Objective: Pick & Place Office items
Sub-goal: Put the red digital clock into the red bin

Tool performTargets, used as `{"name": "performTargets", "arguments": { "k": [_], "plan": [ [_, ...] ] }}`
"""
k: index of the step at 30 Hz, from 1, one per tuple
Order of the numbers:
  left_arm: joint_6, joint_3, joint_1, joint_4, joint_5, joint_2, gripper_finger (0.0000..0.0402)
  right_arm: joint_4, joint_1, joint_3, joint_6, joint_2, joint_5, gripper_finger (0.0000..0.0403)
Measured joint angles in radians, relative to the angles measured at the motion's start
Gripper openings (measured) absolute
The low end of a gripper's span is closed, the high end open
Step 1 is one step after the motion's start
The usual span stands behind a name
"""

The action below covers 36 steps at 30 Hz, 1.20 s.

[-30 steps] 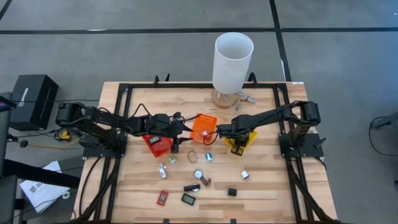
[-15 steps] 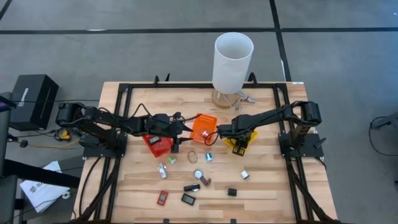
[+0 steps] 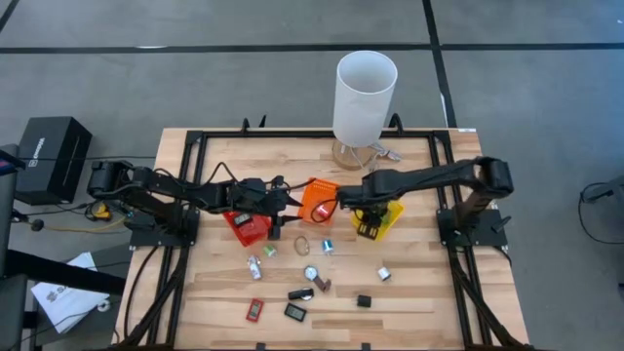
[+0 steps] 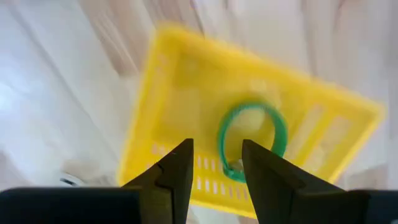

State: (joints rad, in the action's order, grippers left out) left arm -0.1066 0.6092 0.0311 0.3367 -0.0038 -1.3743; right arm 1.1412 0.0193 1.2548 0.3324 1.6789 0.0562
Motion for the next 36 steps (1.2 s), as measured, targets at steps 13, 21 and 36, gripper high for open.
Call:
{"name": "performTargets", "arguments": {
  "k": [13, 21, 36],
  "plan": [
    [0.089, 0.000, -0.020, 0.002, 0.019, 0.000, 0.0167, -0.483, -0.058, -0.166, -0.222, -0.366, 0.052, 0.0128],
    [0.087, 0.000, -0.066, 0.004, 0.020, 0.000, 0.0167, -0.866, -0.038, -0.464, -0.257, -0.463, 0.075, 0.0127],
    [0.088, 0.009, -0.146, 0.068, 0.019, 0.000, 0.0167, -1.234, 0.005, -0.606, -0.361, -0.431, 0.065, 0.0127]
  ]
}}
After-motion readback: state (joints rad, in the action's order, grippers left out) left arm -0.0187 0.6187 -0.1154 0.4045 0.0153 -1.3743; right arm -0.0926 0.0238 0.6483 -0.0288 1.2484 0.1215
